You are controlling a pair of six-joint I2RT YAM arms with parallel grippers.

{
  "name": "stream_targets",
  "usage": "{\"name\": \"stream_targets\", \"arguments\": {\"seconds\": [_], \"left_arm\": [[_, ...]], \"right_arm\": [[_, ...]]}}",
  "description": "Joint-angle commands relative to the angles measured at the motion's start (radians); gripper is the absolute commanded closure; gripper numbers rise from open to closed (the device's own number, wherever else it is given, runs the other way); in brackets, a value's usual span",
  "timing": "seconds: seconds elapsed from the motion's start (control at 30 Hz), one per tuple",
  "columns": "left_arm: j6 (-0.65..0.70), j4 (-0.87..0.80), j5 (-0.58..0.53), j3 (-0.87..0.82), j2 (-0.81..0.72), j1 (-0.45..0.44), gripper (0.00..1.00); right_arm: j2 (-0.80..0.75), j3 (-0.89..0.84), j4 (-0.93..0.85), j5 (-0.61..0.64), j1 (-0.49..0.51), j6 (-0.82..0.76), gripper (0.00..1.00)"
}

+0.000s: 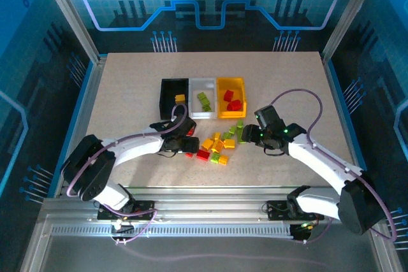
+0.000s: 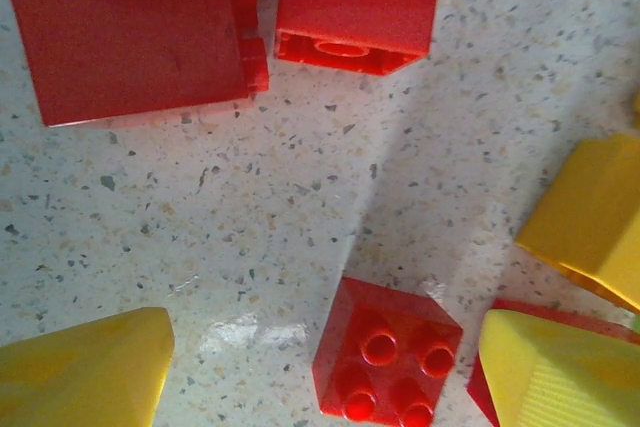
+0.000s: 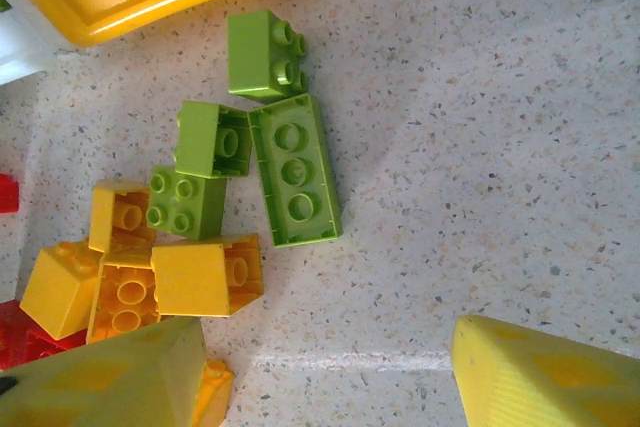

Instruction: Sort the legos into containers by color

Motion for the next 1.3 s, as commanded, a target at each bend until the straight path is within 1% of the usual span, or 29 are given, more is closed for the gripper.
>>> {"name": "stream_targets", "arguments": {"seconds": [0.0, 0.03, 0.1, 0.27, 0.33, 0.47, 0.57, 0.63, 0.73, 0.83, 1.0, 1.17, 1.27], "left_arm": [[0.024, 0.014, -0.001, -0.011, 0.025, -0.017, 0.18], [0.027, 0.016, -0.006, -0.012, 0.037, -0.02, 0.19], [0.028, 0.028, -0.013, -0.017, 0.059, -0.02, 0.24], [0.024, 0.035, -0.016, -0.022, 0.085, -0.022, 0.46], [0.02, 0.033, -0.016, -0.028, 0.082, -0.024, 0.49], [0.014, 0.016, -0.019, -0.031, 0.062, -0.028, 0.61], [0.009, -0.012, -0.014, -0.008, 0.026, -0.037, 0.68], [0.008, -0.03, -0.008, 0.028, -0.007, -0.042, 0.7], [0.013, -0.045, -0.001, 0.12, -0.029, -0.042, 0.71], [0.041, -0.042, -0.008, 0.253, 0.016, -0.042, 0.71], [0.101, -0.032, -0.019, 0.516, 0.193, -0.042, 0.73], [0.159, -0.058, -0.054, 0.802, 0.42, -0.04, 0.74], [0.18, -0.072, -0.077, 0.938, 0.537, -0.036, 0.74]], "right_arm": [[-0.024, 0.029, -0.032, 0.026, -0.015, 0.004, 0.33], [-0.021, 0.03, -0.031, 0.026, -0.015, 0.005, 0.32], [-0.016, 0.029, -0.024, 0.021, -0.015, 0.009, 0.32], [-0.011, 0.032, -0.021, 0.016, -0.016, 0.013, 0.32], [-0.012, 0.032, -0.023, 0.017, -0.014, 0.011, 0.32], [-0.014, 0.032, -0.025, 0.024, -0.016, 0.012, 0.32], [-0.013, 0.029, -0.02, 0.023, -0.018, 0.014, 0.32], [-0.012, 0.026, -0.018, 0.026, -0.018, 0.017, 0.32], [-0.01, 0.019, -0.012, 0.024, -0.018, 0.02, 0.32], [-0.006, 0.009, -0.008, 0.023, -0.019, 0.022, 0.32], [-0.005, -0.003, -0.007, 0.022, -0.023, 0.023, 0.32], [-0.014, -0.011, -0.015, 0.018, -0.03, 0.02, 0.32], [-0.023, -0.015, -0.017, 0.015, -0.034, 0.02, 0.32]]}}
